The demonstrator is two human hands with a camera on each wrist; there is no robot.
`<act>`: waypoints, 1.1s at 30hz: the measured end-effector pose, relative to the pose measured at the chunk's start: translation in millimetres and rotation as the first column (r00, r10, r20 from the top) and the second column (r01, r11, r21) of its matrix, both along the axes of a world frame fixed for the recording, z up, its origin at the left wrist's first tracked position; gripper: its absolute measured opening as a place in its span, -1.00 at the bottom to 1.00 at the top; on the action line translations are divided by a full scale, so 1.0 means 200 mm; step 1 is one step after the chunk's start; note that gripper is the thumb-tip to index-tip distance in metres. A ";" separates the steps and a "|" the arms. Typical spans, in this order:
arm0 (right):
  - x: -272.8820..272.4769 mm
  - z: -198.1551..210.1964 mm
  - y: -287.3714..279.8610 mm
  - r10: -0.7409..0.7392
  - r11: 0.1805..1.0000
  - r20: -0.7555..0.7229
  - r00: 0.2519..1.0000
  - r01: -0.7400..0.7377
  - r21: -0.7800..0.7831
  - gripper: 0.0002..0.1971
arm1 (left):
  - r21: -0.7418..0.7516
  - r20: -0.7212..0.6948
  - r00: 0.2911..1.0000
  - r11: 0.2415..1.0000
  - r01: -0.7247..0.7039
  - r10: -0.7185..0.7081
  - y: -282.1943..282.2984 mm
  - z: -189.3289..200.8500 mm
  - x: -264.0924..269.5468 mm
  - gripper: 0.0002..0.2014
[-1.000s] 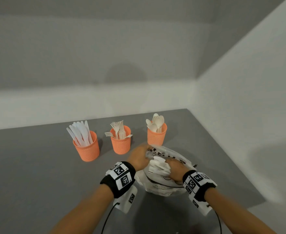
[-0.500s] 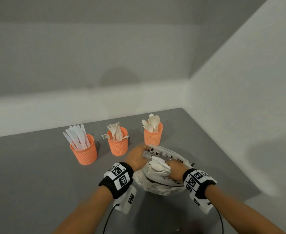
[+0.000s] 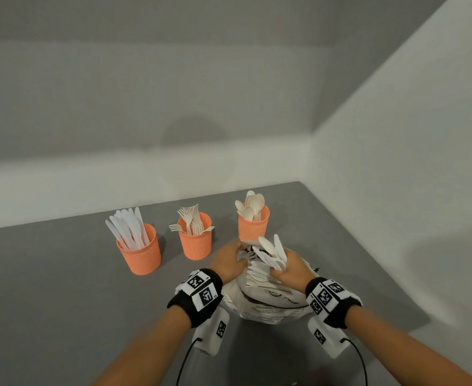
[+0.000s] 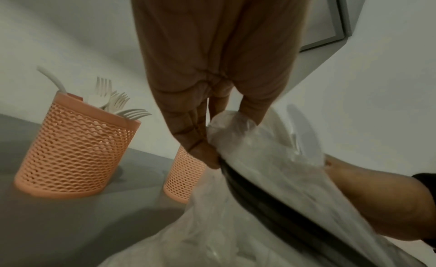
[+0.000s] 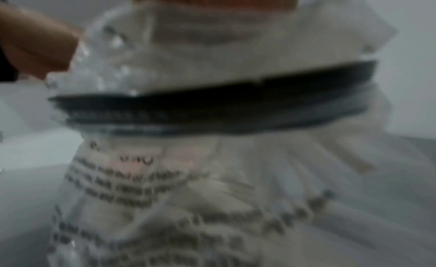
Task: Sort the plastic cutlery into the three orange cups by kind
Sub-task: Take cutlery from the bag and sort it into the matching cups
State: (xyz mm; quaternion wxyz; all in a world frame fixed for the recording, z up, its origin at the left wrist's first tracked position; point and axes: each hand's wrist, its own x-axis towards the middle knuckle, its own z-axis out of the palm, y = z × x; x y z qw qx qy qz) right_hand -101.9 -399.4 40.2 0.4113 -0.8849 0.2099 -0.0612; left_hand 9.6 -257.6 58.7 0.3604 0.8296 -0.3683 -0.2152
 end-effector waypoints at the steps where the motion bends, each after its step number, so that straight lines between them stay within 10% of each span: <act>1: 0.01 0.02 0.01 -0.043 0.997 0.031 0.999 0.041 0.059 -0.69 | -0.010 -0.026 1.000 1.000 -0.002 0.002 0.00 0.00 0.00 -0.62; 9: 0.19 0.35 0.04 -0.392 0.822 0.295 0.872 0.188 0.537 -0.70 | -0.308 -0.252 0.948 0.913 -0.269 0.195 0.02 0.01 0.04 -0.81; 14: 0.39 0.49 0.18 -0.469 0.703 0.368 0.803 0.087 0.706 -0.78 | -0.304 -0.804 0.566 0.694 -0.652 0.180 0.08 0.12 0.05 -0.69; 19: 0.51 0.50 0.42 -0.394 0.731 0.410 0.822 0.010 0.682 -0.85 | -0.189 -0.976 0.215 0.627 -0.756 -0.036 0.17 0.19 0.08 -0.51; 26: 0.58 0.31 0.62 -0.320 0.751 0.376 0.870 -0.009 0.660 -0.85 | -0.269 -0.940 0.339 0.714 -0.647 -0.046 0.28 0.17 0.08 -0.34; 33: 0.59 0.21 0.68 -0.207 0.830 0.319 0.925 -0.006 0.558 -0.85 | -0.398 -0.631 0.749 0.744 -0.537 0.203 0.34 0.19 0.14 -0.60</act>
